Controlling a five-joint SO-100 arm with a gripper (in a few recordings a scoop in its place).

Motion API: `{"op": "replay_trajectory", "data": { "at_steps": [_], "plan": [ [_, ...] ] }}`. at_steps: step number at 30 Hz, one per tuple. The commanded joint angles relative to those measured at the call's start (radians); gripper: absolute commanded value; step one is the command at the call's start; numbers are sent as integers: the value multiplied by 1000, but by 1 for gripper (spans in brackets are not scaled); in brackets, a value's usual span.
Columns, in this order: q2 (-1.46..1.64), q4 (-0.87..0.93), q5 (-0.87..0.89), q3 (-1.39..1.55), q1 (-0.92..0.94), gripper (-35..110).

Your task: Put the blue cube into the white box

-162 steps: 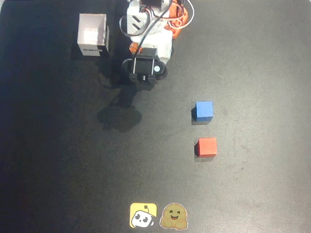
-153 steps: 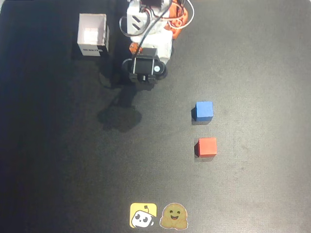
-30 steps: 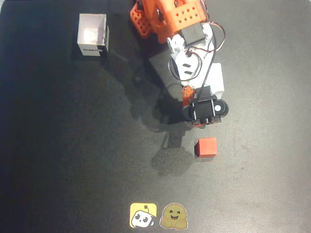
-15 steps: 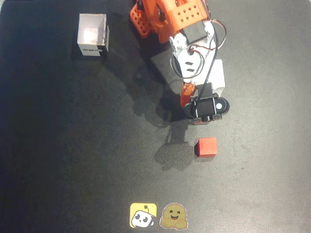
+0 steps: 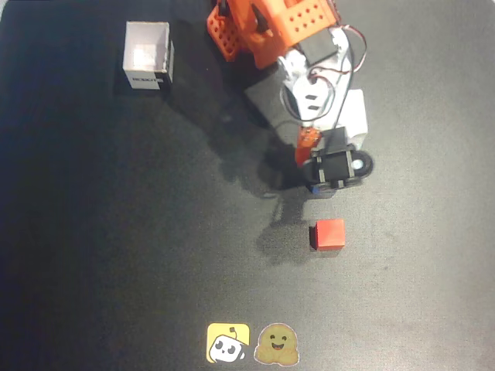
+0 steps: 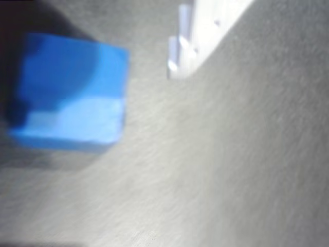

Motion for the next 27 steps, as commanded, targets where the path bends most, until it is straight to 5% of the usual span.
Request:
{"op": "replay_trajectory", "data": {
  "at_steps": [1, 27],
  "plan": [
    [-12, -20, 5, -23, 2, 26],
    [-130, -80, 40, -48, 0, 28]
  ]
}}
